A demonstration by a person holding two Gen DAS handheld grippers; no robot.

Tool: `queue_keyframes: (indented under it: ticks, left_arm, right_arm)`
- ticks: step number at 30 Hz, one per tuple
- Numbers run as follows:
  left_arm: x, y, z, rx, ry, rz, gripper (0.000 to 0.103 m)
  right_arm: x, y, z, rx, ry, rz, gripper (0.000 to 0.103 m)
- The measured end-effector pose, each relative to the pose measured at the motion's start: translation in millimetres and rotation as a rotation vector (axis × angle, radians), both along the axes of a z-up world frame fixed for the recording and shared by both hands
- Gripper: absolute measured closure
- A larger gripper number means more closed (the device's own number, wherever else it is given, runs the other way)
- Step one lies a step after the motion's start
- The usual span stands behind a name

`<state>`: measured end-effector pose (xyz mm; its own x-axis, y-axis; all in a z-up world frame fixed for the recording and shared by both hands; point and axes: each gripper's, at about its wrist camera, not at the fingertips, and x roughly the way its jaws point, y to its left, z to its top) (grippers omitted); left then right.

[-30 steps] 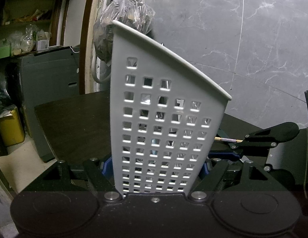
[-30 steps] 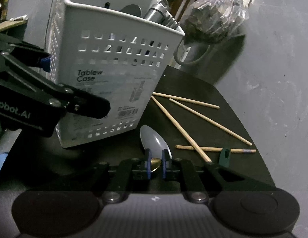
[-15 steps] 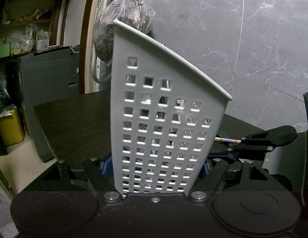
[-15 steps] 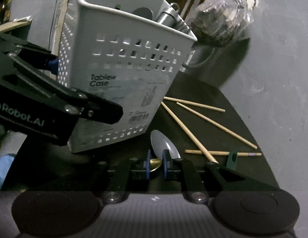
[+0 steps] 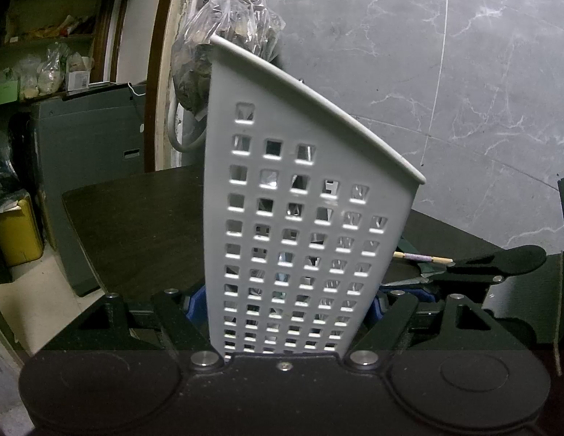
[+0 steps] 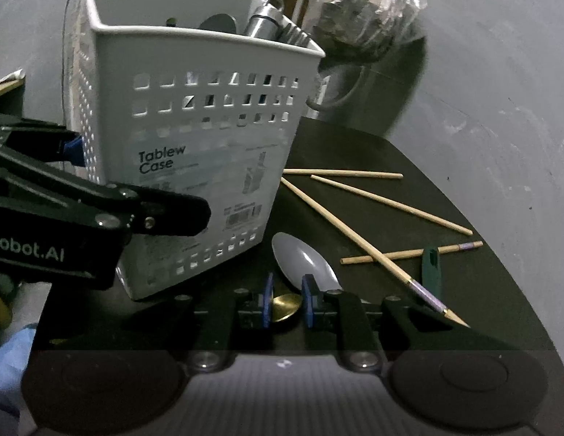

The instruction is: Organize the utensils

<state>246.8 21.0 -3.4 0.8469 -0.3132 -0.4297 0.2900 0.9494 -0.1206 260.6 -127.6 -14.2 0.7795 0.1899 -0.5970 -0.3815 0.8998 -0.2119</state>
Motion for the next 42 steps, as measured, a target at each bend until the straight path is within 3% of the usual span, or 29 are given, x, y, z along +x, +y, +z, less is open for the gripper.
queue_keyframes:
  ticks: [5, 10, 14, 17, 19, 21, 26, 28, 30, 36, 38, 40, 42]
  left_arm:
    - [0, 1, 0, -0.003, 0.000, -0.001, 0.024]
    - [0, 1, 0, -0.004, 0.000, -0.001, 0.024]
    - [0, 1, -1, -0.005, 0.000, -0.001, 0.024]
    - [-1, 1, 0, -0.005, 0.000, -0.001, 0.024]
    - [-1, 1, 0, -0.005, 0.002, -0.001, 0.024]
    - [-1, 1, 0, -0.006, 0.003, -0.002, 0.024]
    - [-1, 2, 0, -0.008, 0.001, -0.004, 0.024]
    - [0, 2, 0, -0.010, 0.002, -0.004, 0.024]
    - [0, 2, 0, -0.010, 0.001, -0.005, 0.024]
    - [-1, 3, 0, -0.010, 0.002, -0.004, 0.024]
    - [-1, 3, 0, -0.011, 0.003, -0.003, 0.024]
    - [-1, 3, 1, -0.011, 0.003, -0.002, 0.024]
    - [-1, 2, 1, -0.011, 0.003, -0.003, 0.024]
  right_arm:
    - [1, -13, 3, 0.083, 0.042, -0.043, 0.078]
    - [-6, -31, 4, 0.179, 0.088, -0.091, 0.048]
    - [-18, -45, 2, 0.269, 0.129, -0.135, 0.047]
    - [-26, -44, 2, 0.239, 0.112, -0.143, 0.054]
    - [-27, -42, 1, 0.231, 0.098, -0.131, 0.071]
    - [-27, -40, 2, 0.233, 0.099, -0.119, 0.076]
    - [-27, -43, 2, 0.246, 0.108, -0.102, 0.076]
    - [-26, -50, 3, 0.291, 0.128, -0.119, 0.063]
    - [-27, -60, 4, 0.338, 0.145, -0.131, 0.058]
    - [-43, -66, 3, 0.337, 0.146, -0.102, 0.057]
    - [-44, -58, 1, 0.278, 0.121, -0.087, 0.061]
    - [-44, -52, 1, 0.256, 0.117, -0.069, 0.081]
    - [-43, -48, 0, 0.248, 0.108, -0.054, 0.089]
